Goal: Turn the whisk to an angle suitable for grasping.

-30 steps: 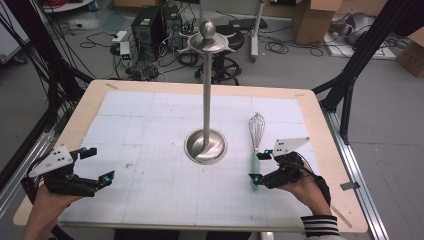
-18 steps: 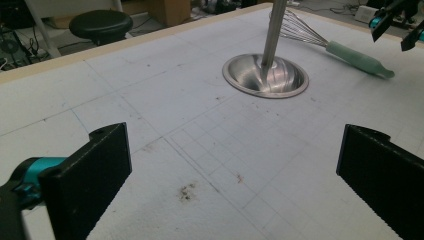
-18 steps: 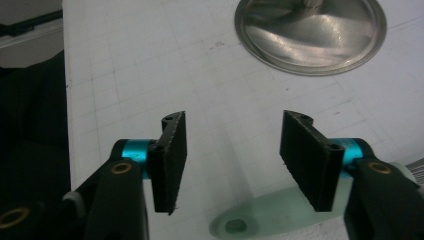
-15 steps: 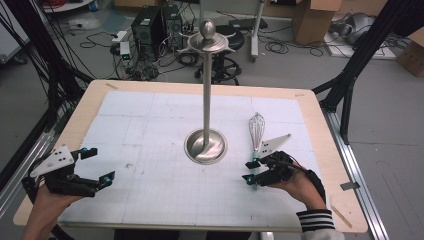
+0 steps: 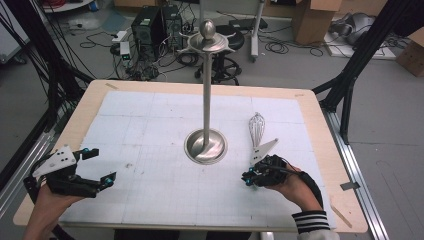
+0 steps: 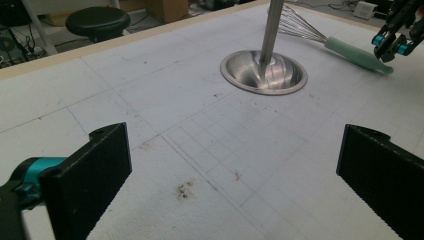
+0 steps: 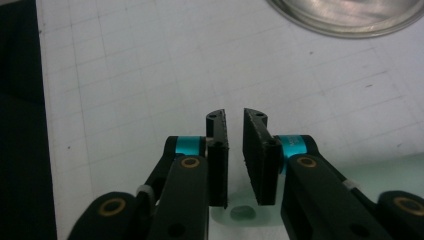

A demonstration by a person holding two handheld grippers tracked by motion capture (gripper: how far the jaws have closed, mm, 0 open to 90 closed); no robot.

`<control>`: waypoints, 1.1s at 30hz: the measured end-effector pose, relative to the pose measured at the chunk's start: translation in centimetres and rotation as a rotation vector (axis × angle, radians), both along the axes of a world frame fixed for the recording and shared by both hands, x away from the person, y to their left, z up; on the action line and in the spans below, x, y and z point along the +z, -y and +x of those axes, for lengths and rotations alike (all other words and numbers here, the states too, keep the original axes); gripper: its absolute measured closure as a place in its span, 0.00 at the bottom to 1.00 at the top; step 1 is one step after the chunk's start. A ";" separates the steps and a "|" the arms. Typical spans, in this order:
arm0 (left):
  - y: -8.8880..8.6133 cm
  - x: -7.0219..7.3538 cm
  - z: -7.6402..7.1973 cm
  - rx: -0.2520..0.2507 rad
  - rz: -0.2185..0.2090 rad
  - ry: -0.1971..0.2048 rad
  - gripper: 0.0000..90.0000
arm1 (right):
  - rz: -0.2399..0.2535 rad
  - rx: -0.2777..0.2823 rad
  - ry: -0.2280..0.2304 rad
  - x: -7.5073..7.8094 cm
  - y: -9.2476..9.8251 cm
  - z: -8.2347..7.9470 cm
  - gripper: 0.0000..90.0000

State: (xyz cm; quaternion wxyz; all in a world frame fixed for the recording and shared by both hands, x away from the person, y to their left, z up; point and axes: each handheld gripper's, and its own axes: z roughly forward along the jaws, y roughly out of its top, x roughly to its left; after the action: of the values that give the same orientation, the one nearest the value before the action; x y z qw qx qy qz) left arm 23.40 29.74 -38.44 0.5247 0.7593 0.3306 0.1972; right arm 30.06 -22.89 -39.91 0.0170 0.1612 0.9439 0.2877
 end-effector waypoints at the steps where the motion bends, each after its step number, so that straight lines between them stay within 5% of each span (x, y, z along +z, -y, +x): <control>1: 0.0 0.0 0.0 0.001 0.000 0.000 0.02 | -0.020 0.007 -0.003 -0.1 -0.1 -0.2 0.94; 14: 0.0 0.0 0.0 -0.003 -0.001 -0.006 0.02 | -0.076 0.067 -0.010 -1.0 -0.5 -0.6 0.99; 33: 0.1 0.1 -0.2 -0.009 0.006 0.001 0.02 | -0.131 0.066 -0.023 -1.8 0.5 -0.9 0.99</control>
State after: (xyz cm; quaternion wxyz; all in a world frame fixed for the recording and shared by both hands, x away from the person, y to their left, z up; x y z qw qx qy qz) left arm 23.22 29.68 -38.33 0.5235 0.7621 0.3265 0.1963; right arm 29.11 -23.37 -41.67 0.0072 0.1319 0.9656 0.2239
